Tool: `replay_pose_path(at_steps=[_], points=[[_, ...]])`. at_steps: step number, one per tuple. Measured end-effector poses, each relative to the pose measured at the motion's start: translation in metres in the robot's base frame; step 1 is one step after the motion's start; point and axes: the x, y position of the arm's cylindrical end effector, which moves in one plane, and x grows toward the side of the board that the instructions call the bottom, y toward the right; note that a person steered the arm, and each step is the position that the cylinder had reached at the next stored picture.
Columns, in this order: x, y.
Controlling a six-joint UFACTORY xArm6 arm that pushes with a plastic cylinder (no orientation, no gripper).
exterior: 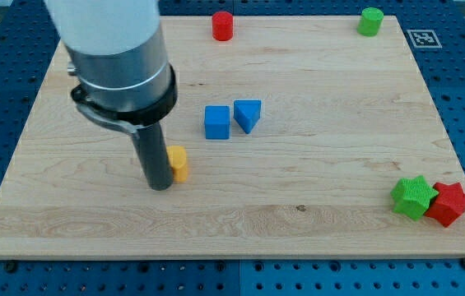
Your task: Move yellow heart closer to blue cube
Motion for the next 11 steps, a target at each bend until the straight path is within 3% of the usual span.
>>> replay_pose_path(at_steps=[3,6,11], points=[[-0.013,0.058],[-0.020,0.007],[-0.047,0.014]])
